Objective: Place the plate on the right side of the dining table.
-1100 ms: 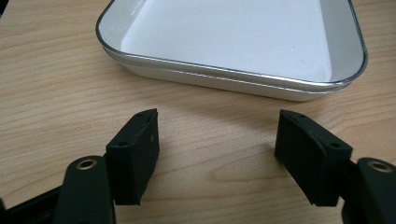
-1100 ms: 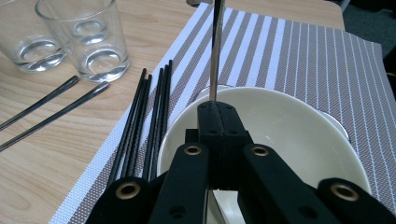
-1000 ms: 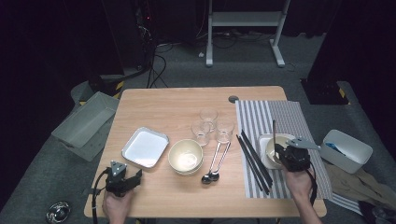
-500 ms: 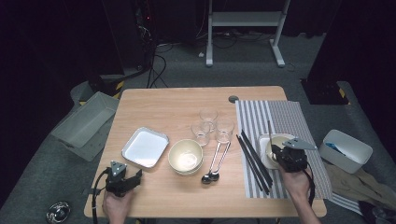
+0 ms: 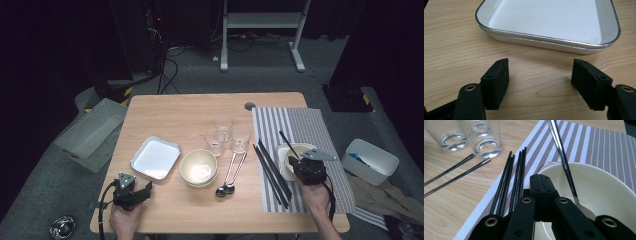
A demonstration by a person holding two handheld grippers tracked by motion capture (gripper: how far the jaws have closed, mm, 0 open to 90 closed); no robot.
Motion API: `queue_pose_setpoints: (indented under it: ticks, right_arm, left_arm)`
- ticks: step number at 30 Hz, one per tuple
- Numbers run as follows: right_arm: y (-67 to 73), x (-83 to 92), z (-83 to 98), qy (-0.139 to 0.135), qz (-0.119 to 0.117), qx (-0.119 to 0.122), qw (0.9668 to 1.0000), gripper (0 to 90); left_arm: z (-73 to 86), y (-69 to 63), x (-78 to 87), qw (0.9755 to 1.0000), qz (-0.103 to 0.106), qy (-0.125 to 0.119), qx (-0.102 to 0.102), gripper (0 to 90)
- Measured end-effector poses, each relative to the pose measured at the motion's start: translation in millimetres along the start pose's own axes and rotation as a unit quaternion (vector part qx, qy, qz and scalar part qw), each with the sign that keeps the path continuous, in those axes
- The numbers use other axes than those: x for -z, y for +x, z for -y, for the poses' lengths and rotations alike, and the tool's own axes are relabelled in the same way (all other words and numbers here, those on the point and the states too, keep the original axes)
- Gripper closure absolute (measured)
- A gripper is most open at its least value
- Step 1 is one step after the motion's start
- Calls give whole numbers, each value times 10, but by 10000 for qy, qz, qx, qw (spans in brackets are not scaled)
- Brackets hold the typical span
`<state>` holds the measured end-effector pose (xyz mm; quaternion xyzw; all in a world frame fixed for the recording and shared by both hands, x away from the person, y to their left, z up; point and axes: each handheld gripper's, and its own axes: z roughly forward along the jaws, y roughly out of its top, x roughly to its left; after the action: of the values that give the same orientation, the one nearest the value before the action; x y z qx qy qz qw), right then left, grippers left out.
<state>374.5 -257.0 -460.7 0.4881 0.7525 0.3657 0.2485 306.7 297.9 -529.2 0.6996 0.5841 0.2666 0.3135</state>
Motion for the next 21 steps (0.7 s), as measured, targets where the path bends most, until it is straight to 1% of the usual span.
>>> queue_pose_setpoints:
  ticks: [7, 10, 12, 19, 21]
  right_arm:
    - [-3, -4, 5, -43, -70, -22, 10000, 898]
    - [-5, 2, 13, -87, -125, -52, 9999, 879]
    - [1, 5, 18, -103, -142, -28, 9998, 873]
    - [4, 7, 17, -184, -252, -84, 9995, 795]
    - [-4, 9, 7, -184, -229, -105, 9995, 787]
  left_arm:
    - [0, 0, 0, 10000, 0, 0, 0, 309]
    - [0, 0, 0, 10000, 0, 0, 0, 309]
    - [0, 0, 0, 10000, 0, -1, 1, 308]
    - [0, 0, 1, 10000, -1, 1, -1, 308]
    - [0, 0, 0, 10000, -2, 1, -1, 309]
